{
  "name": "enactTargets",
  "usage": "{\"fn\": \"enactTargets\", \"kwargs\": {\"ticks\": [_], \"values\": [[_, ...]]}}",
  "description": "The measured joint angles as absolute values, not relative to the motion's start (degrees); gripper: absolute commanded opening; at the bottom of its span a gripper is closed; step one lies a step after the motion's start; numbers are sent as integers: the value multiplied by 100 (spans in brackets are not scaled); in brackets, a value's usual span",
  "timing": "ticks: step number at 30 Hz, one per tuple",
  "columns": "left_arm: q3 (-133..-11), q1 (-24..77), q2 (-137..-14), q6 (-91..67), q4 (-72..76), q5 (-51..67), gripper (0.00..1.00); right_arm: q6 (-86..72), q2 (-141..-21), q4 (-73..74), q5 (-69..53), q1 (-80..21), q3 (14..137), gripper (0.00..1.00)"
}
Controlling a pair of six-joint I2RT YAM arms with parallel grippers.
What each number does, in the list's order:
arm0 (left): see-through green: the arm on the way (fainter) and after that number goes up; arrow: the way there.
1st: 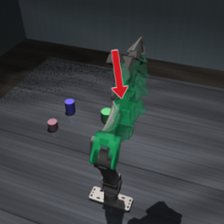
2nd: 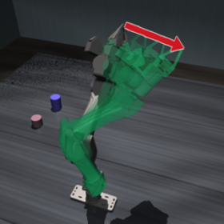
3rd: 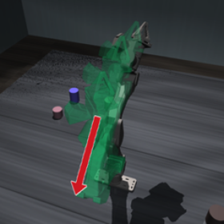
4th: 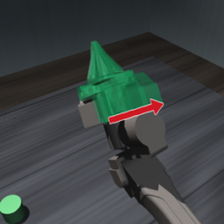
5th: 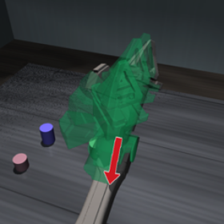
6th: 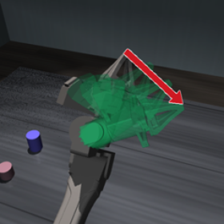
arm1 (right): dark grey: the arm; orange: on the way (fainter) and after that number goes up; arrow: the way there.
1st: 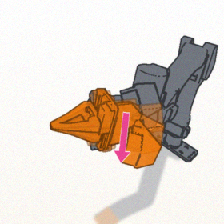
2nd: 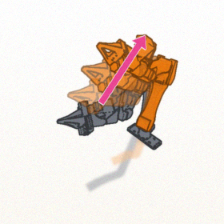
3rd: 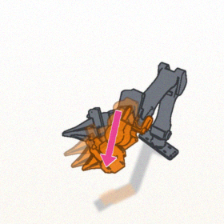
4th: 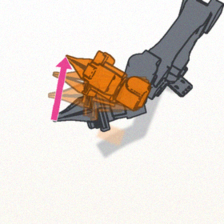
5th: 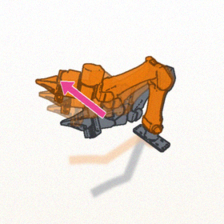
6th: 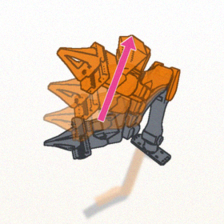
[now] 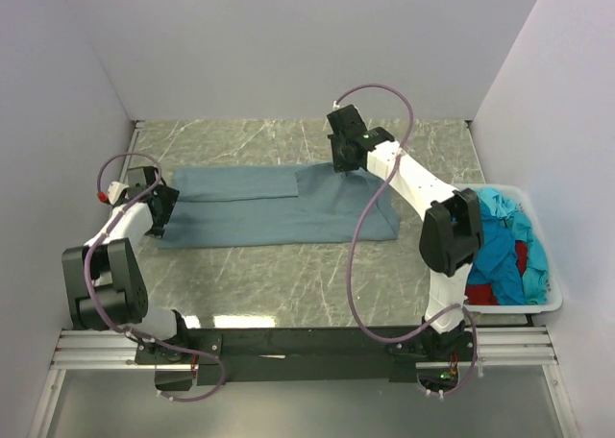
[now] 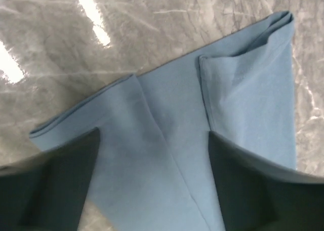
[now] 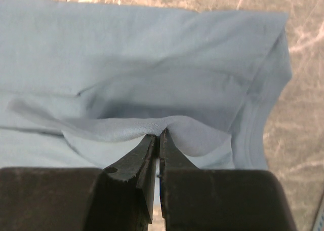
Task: Fold and stack the t-shirts
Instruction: Fold the tshirt
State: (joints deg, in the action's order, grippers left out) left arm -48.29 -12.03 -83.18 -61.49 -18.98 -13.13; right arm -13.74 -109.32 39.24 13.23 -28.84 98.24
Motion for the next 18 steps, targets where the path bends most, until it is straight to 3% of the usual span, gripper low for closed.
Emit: {"fn": "enactTargets", "kwargs": {"ticks": [9,11,12,13,16,18], "values": [[-5739,-1210,-9139,-5854,-1809,-1107,99,-1308,-12158,3933,1118,-2611,10984,12],[-5741,-1210,-9146,-5804,-1747,-1013,99,-1304,-12401,3924,1087,-2526,11271,25],[-5741,-1210,-9146,-5791,-1719,-982,100,-1308,-12523,3922,1083,-2480,11417,38],[-5741,-1208,-9146,-5784,-1695,-965,99,-1315,-12632,3940,1087,-2440,11570,61],[-5741,-1210,-9144,-5771,-1673,-928,99,-1271,-12866,3953,1096,-2357,11913,81],[-5741,-1210,-9124,-5765,-1675,-928,99,-1238,-12910,3972,1111,-2320,12025,84]]}}
